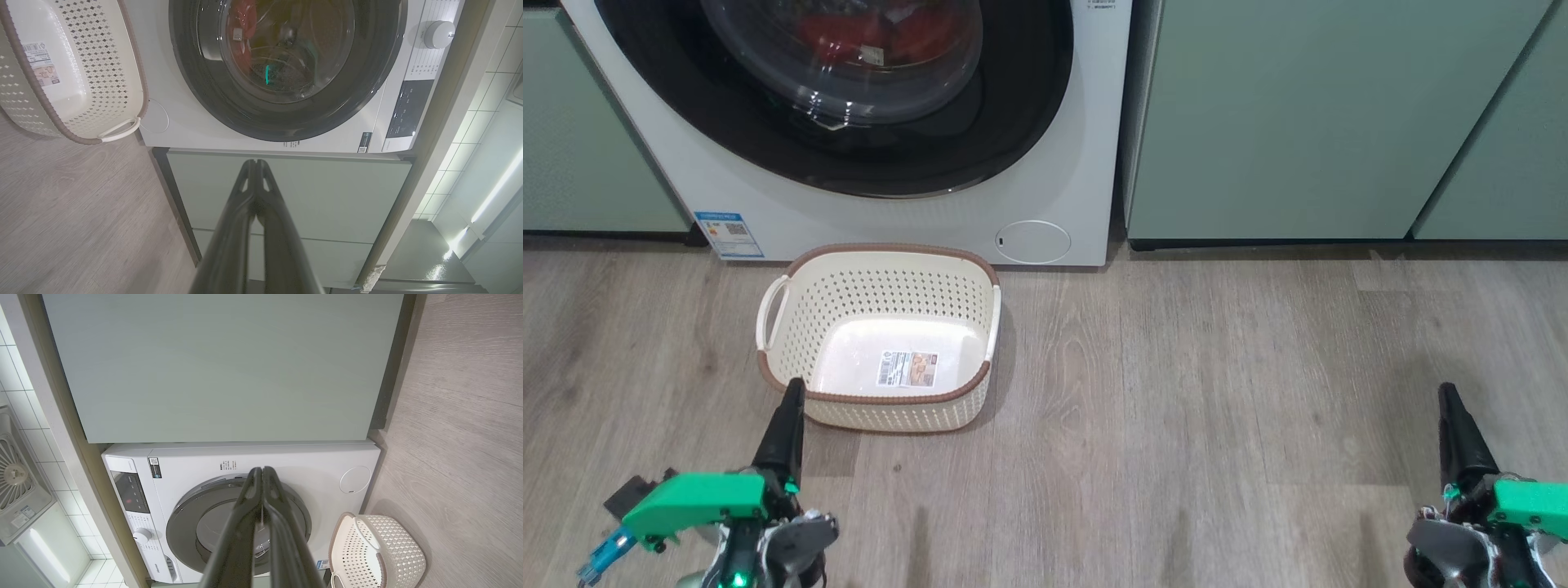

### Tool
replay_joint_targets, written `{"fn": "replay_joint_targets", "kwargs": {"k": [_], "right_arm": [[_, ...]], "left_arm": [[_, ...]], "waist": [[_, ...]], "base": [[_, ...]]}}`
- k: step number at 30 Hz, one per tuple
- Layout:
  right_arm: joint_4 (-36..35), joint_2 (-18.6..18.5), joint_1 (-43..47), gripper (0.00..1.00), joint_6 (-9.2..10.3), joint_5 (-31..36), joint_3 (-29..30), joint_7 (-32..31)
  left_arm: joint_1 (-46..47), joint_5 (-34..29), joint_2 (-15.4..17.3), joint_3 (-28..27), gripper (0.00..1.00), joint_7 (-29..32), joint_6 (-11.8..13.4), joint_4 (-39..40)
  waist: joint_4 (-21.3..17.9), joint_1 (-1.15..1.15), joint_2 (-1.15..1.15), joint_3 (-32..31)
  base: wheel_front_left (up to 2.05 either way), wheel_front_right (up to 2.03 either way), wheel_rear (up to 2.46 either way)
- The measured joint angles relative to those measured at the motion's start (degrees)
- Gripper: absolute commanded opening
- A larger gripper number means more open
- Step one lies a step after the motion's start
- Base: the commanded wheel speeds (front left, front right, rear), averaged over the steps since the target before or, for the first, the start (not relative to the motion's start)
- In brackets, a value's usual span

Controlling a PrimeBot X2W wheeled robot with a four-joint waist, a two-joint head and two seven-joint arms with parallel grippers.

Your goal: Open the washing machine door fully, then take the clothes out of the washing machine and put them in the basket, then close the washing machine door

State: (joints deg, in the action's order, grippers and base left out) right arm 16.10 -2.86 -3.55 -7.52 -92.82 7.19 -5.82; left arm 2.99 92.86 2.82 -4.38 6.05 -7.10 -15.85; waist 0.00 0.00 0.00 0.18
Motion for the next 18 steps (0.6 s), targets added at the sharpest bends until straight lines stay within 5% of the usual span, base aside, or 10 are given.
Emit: {"fn": "replay_joint_targets", "kwargs": {"k": [18], "right_arm": [[0.0, 0.04, 0.0, 0.0, 0.0, 0.04, 0.09, -0.01]], "left_arm": [[0.0, 0.0, -0.07, -0.05, 0.0, 0.01, 0.0, 0.0]], "waist": [[0.0, 0.0, 0.0, 0.0]], "base": [[0.0, 0.0, 0.0]]}}
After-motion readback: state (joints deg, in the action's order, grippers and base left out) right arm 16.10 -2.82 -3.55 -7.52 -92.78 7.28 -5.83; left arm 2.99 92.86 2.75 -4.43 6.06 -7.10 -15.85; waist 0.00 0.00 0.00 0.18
